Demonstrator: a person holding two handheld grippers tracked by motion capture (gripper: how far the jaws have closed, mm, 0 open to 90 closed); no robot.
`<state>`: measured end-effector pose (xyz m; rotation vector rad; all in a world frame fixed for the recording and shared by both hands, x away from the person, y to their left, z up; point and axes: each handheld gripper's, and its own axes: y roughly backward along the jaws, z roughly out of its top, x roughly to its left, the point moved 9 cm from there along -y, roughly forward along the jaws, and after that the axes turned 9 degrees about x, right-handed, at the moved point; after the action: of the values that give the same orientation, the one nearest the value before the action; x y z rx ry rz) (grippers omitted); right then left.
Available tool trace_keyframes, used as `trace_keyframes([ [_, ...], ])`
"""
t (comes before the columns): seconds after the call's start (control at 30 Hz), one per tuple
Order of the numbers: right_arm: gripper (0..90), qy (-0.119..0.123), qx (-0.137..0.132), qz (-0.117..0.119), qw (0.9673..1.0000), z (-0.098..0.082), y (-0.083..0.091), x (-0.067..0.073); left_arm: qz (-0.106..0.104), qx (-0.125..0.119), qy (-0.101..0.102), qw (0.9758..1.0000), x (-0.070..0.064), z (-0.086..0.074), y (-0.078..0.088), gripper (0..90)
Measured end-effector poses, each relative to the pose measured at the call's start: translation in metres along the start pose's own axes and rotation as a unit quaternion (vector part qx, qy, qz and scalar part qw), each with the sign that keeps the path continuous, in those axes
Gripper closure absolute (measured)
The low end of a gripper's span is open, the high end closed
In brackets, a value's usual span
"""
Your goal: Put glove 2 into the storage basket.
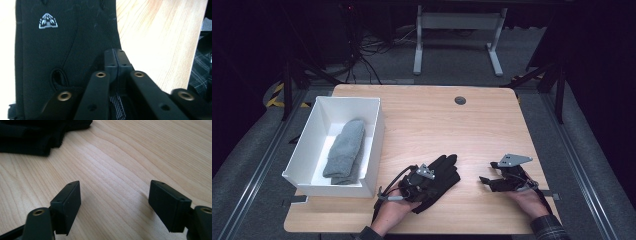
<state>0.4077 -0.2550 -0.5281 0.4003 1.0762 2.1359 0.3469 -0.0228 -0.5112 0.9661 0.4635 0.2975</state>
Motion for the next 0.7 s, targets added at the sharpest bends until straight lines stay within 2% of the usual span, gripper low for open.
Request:
trace_keyframes([
  [0.07,24.3,-0.001,-0.006,0.001,1.0,0.0,-0.001,0.0,0.01,-0.015,-0.005,0.9998,0.003,0.006,0.007,77.5],
  [0.1,22.8,-0.002,-0.007,0.003,1.0,0.0,-0.001,0.0,0.01,-0.015,-0.005,0.9998,0.003,0.006,0.007,72.8],
  [0.17,20.9,-0.003,-0.012,0.003,0.9999,0.0,-0.002,0.0,0.045,-0.03,-0.002,0.9985,0.012,0.014,0.016,60.5],
  [0.23,20.5,-0.003,-0.011,0.003,0.9999,0.001,-0.003,0.0,0.061,-0.035,-0.003,0.9975,0.018,0.018,0.019,51.5],
  [0.33,20.4,-0.003,-0.012,0.003,0.9999,0.001,-0.003,0.0,0.065,-0.036,0.002,0.9972,0.024,0.021,0.018,41.2],
  [0.37,20.3,-0.003,-0.012,0.003,0.9999,0.001,-0.003,0.0,0.068,-0.033,0.002,0.9972,0.026,0.022,0.015,41.2],
  [0.43,20.3,-0.003,-0.011,0.003,0.9999,0.001,-0.003,0.0,0.088,-0.023,0.003,0.9958,0.033,0.021,0.009,32.0],
  [0.5,20.3,-0.003,-0.012,0.003,0.9999,0.001,-0.003,0.0,0.101,-0.01,0.004,0.9948,0.038,0.02,0.0,29.9],
  [0.57,20.3,-0.003,-0.011,0.003,0.9999,0.001,-0.003,0.0,0.105,-0.005,0.006,0.9944,0.041,0.019,-0.004,26.7],
  [0.7,20.3,-0.003,-0.011,0.003,0.9999,0.001,-0.003,0.0,0.102,-0.003,0.008,0.9947,0.042,0.018,-0.006,26.2],
])
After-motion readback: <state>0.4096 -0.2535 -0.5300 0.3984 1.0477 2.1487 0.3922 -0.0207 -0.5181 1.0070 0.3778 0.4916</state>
